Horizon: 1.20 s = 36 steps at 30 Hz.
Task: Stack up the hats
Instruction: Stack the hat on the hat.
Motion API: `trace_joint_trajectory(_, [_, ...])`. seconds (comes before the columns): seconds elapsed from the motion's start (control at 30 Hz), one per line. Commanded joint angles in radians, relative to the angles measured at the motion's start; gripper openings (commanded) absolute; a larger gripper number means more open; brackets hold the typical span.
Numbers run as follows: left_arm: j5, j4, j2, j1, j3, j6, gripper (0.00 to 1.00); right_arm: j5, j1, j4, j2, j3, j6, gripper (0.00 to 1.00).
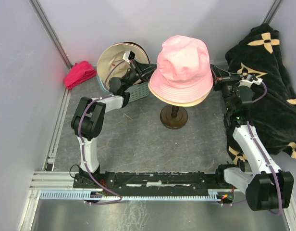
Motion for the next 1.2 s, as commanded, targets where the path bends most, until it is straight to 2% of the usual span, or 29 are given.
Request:
trace_joint_trajectory(0.0, [0.033, 0.081, -0.014, 0.014, -0.035, 0.004, 0.03, 0.003, -0.014, -0.035, -0.01, -0.042, -0.046, 0.02])
trace_joint_trajectory(0.43, [0.026, 0.15, 0.024, -0.011, 0.04, -0.06, 0.03, 0.009, -0.016, -0.071, 0.016, -0.098, -0.099, 0.01])
trace_joint_trajectory(1.17, [0.013, 0.217, 0.009, -0.026, -0.02, -0.084, 0.03, -0.039, -0.014, -0.145, 0.043, -0.069, -0.196, 0.02])
